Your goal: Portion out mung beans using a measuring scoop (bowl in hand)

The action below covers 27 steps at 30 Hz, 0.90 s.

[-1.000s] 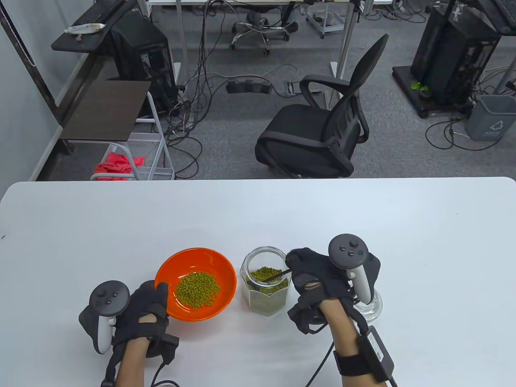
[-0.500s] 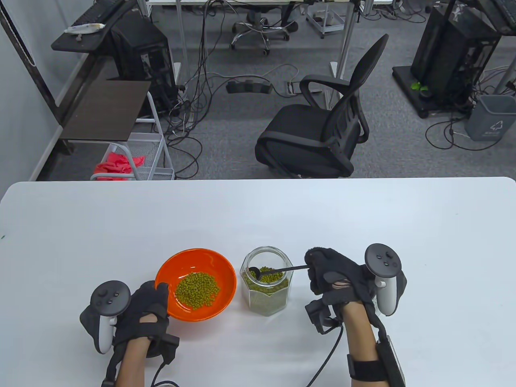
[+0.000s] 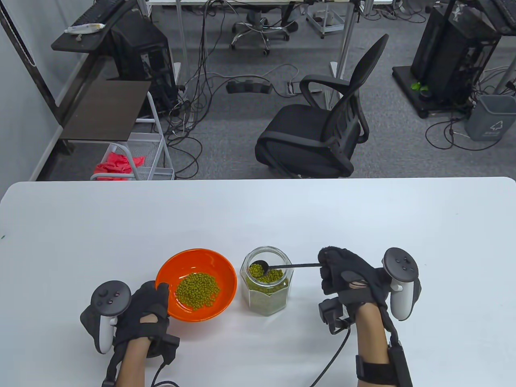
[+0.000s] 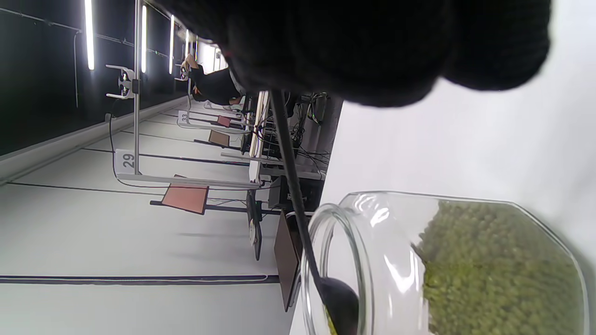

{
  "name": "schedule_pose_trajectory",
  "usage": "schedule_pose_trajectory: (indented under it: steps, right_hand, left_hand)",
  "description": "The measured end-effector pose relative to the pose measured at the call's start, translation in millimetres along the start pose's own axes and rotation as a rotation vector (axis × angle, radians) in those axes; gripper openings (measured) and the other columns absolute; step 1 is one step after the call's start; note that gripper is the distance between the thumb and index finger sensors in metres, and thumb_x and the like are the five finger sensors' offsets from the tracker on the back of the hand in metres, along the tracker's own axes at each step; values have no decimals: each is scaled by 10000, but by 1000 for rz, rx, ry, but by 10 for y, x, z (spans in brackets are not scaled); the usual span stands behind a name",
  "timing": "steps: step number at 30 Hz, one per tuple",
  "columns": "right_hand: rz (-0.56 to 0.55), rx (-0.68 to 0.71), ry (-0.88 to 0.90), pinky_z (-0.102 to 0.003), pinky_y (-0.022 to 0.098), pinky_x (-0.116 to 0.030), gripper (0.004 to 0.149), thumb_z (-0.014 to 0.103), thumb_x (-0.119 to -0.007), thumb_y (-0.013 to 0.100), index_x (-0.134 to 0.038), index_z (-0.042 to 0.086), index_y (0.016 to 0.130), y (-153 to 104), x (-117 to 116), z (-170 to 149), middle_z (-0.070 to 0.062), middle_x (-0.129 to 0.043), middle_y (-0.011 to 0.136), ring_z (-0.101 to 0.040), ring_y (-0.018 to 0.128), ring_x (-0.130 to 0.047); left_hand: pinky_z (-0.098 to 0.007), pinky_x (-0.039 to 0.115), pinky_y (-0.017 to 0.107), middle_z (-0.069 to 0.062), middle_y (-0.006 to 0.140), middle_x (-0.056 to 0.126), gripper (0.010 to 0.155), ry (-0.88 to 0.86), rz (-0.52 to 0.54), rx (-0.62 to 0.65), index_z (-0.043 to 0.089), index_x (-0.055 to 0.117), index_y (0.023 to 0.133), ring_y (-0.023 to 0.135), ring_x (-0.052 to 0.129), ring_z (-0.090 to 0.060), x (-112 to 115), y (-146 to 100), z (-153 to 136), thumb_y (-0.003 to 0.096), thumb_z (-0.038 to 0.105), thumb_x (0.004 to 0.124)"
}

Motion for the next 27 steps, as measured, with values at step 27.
schedule_pose_trajectory:
  steps: [27]
  right_hand:
    - [236,228,-243,-617,445,-753,411,194,-752,456,-803,71,844,-328,-794,423,-225,-898,625,-321,419,-967]
  left_hand:
    - [-155,931,46,135,348,982,523,-1,-2,6,116,808,868,28,1020,63,7,4,-4,529,505,719]
Point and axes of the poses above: the tracker on the back of each hand, its own z axis roughly to the thumb side, its own y axis roughly from the wrist to the fingertips, x = y × z, the point moved 1 cm from there along y, roughly from the wrist to the fingertips
